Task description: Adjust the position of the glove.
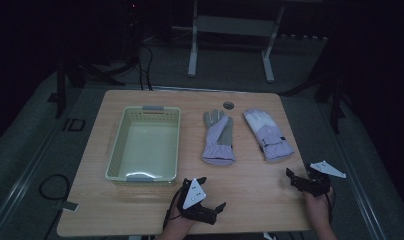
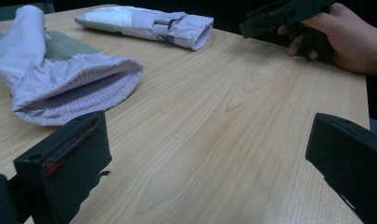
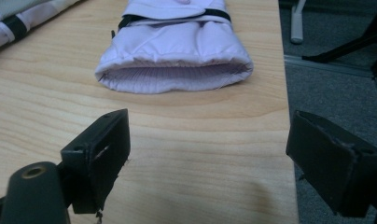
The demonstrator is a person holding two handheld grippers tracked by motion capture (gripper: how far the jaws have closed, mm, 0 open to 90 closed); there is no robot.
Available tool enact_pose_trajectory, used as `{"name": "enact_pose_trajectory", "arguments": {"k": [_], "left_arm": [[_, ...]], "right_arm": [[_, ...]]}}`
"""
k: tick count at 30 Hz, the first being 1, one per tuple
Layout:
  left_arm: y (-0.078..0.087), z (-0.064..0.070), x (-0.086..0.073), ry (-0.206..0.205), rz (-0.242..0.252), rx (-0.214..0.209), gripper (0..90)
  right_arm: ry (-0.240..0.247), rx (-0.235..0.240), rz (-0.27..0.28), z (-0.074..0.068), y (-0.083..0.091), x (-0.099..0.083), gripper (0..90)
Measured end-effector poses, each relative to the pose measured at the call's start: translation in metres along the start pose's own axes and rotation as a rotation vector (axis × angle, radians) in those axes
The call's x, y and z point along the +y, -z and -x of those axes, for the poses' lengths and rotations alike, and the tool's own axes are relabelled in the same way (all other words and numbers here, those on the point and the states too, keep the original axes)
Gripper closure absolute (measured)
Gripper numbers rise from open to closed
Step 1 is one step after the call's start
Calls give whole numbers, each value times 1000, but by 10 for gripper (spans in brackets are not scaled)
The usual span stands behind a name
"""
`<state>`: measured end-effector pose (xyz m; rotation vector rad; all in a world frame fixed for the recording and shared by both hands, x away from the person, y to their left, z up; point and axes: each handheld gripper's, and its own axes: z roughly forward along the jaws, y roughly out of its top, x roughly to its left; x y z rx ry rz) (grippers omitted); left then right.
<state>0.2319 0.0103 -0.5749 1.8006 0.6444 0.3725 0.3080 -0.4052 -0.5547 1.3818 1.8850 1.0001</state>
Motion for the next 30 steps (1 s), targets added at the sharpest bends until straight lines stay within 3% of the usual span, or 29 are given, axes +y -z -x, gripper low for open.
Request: {"name": "enact_pose_trajectory", "arguments": {"k": [12, 14, 18, 22, 24, 30], "left_arm": [[0, 0, 0, 7, -3, 5, 1], [0, -1, 0, 8, -3, 5, 1], [0, -1, 0, 8, -4, 4, 1], [0, 0, 0, 2, -4, 6, 1], [0, 0, 0, 2, -5, 6, 1], [0, 0, 0, 5, -5, 3, 1]], "right_arm": [[1, 3, -24, -1, -1, 1, 116], [-3, 0, -50, -2, -2, 1, 128], [-55, 98, -177, 2, -7, 4, 155], [-76, 121, -167, 1, -5, 8, 157], [-38, 120, -159, -6, -2, 15, 125], [-31, 140, -172, -16, -1, 24, 119]]}}
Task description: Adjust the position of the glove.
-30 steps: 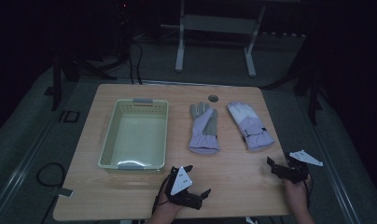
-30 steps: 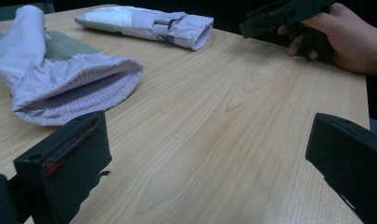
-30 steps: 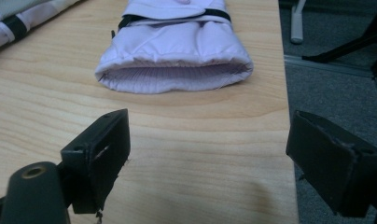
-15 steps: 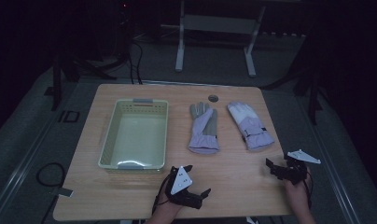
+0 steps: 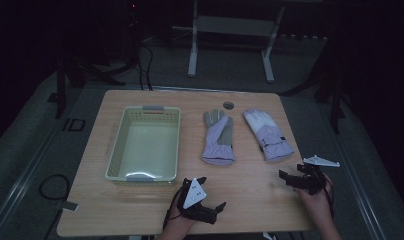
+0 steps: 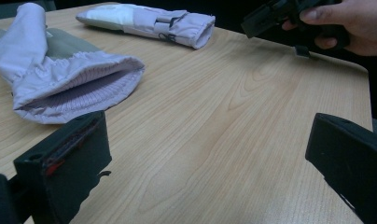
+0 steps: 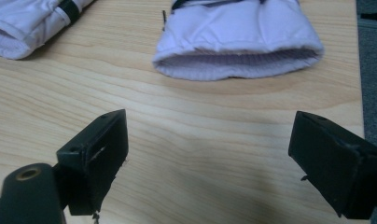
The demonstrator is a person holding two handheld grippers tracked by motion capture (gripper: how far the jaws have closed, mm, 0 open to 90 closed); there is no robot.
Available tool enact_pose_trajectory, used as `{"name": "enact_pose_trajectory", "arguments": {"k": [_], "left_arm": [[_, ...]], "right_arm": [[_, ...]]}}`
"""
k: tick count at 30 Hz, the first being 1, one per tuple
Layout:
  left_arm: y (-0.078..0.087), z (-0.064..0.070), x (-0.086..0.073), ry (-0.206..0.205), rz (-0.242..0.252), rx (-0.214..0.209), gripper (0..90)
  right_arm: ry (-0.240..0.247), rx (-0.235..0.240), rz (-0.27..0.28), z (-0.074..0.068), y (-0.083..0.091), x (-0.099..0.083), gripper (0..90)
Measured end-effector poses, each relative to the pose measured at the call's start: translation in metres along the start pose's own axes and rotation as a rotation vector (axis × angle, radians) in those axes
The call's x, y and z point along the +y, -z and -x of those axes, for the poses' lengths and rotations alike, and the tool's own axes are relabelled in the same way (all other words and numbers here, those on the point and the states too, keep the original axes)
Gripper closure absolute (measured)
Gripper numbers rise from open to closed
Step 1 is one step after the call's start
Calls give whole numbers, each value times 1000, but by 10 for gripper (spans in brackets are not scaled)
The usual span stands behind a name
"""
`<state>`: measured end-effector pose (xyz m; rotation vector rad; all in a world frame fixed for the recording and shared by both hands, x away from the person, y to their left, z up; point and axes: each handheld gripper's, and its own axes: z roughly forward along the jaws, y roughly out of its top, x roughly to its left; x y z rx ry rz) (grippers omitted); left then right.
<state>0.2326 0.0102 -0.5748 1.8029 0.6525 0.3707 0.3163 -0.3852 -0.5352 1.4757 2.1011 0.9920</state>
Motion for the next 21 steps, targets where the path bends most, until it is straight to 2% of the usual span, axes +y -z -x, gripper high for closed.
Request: {"name": "enact_pose_trajectory", "arguments": {"k": [8, 15, 18, 21], "left_arm": [[0, 0, 0, 0, -3, 3, 1], [0, 0, 0, 4, -3, 4, 1], [0, 0, 0, 8, -2, 4, 1], [0, 0, 0, 5, -1, 4, 1]], "right_arm": [[27, 33, 29, -14, 5, 21, 129], [36, 53, 66, -27, 1, 49, 156], [48, 40, 69, -30, 0, 56, 162], [35, 43, 71, -35, -2, 69, 175]]}}
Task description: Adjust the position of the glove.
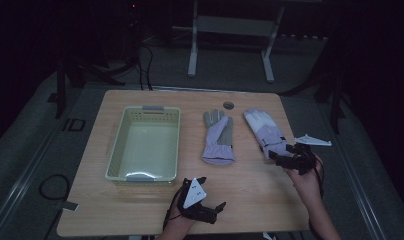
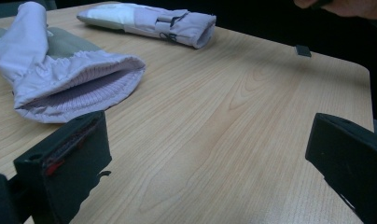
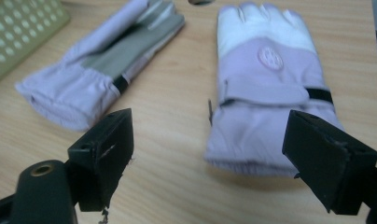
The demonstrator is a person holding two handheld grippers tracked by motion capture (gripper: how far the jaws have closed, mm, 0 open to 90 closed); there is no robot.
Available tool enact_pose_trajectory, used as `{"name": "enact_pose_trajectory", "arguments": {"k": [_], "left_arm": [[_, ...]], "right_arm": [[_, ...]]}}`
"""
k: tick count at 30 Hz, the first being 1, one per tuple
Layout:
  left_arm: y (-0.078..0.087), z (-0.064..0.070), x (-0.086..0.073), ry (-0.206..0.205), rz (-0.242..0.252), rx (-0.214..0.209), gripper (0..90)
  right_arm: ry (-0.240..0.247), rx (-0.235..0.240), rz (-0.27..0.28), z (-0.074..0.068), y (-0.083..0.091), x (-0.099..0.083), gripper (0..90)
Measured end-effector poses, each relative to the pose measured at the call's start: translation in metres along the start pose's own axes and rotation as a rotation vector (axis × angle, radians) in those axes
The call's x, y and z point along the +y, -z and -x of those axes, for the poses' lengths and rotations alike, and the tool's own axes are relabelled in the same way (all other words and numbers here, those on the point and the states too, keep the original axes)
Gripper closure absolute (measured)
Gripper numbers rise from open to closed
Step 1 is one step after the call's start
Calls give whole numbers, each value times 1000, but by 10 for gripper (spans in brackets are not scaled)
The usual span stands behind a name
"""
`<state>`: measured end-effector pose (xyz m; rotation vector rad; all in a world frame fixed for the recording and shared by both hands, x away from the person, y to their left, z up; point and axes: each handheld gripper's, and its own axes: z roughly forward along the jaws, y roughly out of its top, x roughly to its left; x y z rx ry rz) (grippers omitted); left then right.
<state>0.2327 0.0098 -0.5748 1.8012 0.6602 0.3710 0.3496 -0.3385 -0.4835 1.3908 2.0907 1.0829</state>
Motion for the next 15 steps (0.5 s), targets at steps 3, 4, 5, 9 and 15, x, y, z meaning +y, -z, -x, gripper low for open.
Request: {"name": "enact_pose_trajectory", "arguments": {"k": [3, 4, 5, 9, 15], "left_arm": [[0, 0, 0, -4, -1, 0, 1], [0, 0, 0, -3, -1, -1, 1], [0, 0, 0, -3, -1, -1, 1], [0, 0, 0, -1, -1, 1, 1], [0, 0, 0, -2, -2, 1, 1]], "right_arm": [[-1, 1, 2, -2, -2, 6, 177], [-4, 7, -1, -4, -5, 12, 177], [-4, 7, -1, -4, -5, 12, 177], [7, 31, 4, -13, -11, 23, 178], [32, 68, 5, -29, -23, 38, 211]]}}
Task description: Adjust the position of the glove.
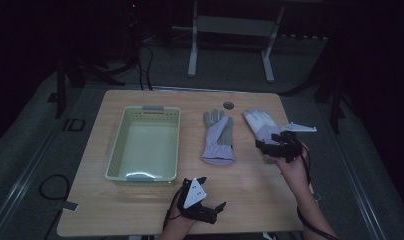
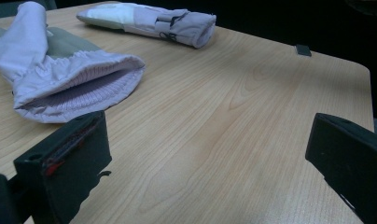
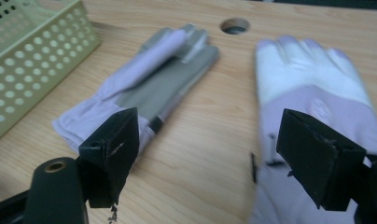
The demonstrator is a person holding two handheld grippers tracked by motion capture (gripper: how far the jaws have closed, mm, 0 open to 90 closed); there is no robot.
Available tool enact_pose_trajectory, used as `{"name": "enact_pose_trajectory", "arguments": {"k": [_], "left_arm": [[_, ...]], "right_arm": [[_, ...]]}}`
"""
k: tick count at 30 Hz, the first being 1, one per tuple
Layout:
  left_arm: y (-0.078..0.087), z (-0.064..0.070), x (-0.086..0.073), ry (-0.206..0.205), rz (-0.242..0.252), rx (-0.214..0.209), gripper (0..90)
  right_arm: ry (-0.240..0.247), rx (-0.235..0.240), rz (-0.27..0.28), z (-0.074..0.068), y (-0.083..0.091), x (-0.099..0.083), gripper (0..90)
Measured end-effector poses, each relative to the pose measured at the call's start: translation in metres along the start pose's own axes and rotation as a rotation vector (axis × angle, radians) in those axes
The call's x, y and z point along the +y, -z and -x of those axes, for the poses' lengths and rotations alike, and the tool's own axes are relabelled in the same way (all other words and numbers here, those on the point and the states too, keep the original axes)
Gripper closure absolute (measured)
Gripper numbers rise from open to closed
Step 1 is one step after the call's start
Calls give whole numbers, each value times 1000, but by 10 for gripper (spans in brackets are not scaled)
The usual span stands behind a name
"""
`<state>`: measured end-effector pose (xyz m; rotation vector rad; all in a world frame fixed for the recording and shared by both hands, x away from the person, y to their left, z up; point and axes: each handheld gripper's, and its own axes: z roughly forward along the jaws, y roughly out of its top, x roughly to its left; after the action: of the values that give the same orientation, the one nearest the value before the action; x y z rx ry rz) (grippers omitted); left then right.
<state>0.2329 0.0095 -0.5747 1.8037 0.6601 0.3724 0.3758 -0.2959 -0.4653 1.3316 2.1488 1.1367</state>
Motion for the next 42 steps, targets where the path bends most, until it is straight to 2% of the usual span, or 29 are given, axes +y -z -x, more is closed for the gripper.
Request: {"name": "enact_pose_trajectory", "arguments": {"k": [4, 9, 11, 18, 28, 30, 32, 35, 38, 42], "left_arm": [[0, 0, 0, 0, 1, -1, 1], [0, 0, 0, 1, 1, -2, 1], [0, 0, 0, 0, -1, -1, 1], [0, 1, 0, -10, -2, 1, 1], [0, 1, 0, -7, 0, -1, 1], [0, 1, 0, -10, 0, 0, 1], [0, 1, 0, -11, 0, 0, 1], [0, 1, 0, -9, 1, -1, 1], [0, 1, 0, -8, 1, -1, 1], [0, 1, 0, -7, 0, -3, 1]], "right_arm": [[21, 24, -9, -15, -15, 11, 231], [21, 40, -16, -21, -25, 17, 240], [36, 60, -20, -31, -38, 25, 253], [41, 70, -32, -45, -62, 37, 254], [50, 49, -70, -57, -94, 49, 255], [56, 37, -74, -59, -100, 50, 287], [67, 20, -80, -61, -105, 51, 287], [67, 20, -91, -63, -111, 50, 287], [50, 20, -126, -66, -127, 48, 287], [46, 14, -149, -70, -136, 46, 287]]}}
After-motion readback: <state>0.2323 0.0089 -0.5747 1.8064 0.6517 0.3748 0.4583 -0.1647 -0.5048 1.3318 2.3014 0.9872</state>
